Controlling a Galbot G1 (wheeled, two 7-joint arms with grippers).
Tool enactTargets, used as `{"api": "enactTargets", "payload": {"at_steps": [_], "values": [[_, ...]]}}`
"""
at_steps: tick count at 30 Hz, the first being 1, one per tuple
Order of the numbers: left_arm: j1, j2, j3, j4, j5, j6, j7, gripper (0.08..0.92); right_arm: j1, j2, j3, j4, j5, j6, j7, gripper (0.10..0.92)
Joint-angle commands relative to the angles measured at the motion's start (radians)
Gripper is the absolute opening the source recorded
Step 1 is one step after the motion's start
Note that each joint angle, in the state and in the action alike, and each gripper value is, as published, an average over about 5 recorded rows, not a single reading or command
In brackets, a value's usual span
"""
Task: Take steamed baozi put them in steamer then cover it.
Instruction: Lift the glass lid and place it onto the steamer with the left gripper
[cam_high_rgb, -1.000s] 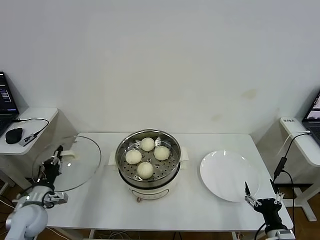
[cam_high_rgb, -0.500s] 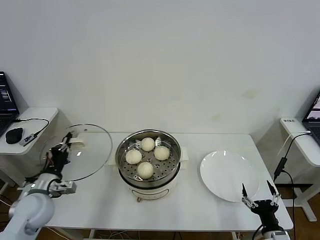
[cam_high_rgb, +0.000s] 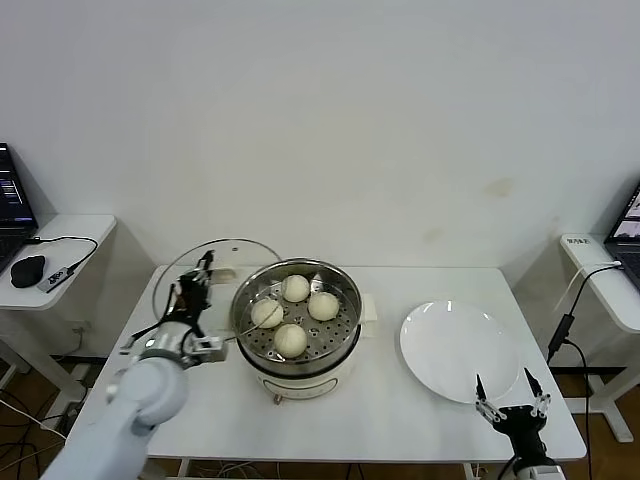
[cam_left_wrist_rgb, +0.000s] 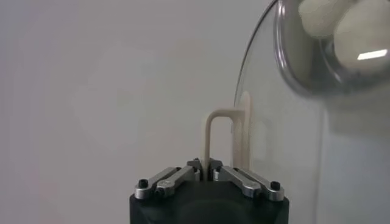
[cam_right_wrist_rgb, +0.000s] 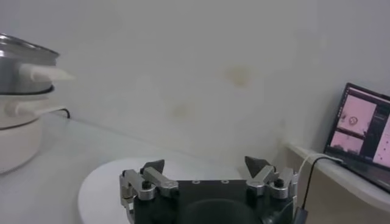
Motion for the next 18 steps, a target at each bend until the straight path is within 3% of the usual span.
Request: {"api": "enactTargets", "payload": {"at_steps": [1,18], "values": [[-0.135,-0.234,0.154,0.022,0.24,0.065,0.113,0.146,0.008,0.007,-0.012,-0.018,-0.014,0.002,0.001,0.823],[-0.068,-0.318,0.177,0.061,0.316,0.054,0.135,0.146,0.004,0.017,-0.022,-0.017,-0.03,0.007,0.002,0.823]]}}
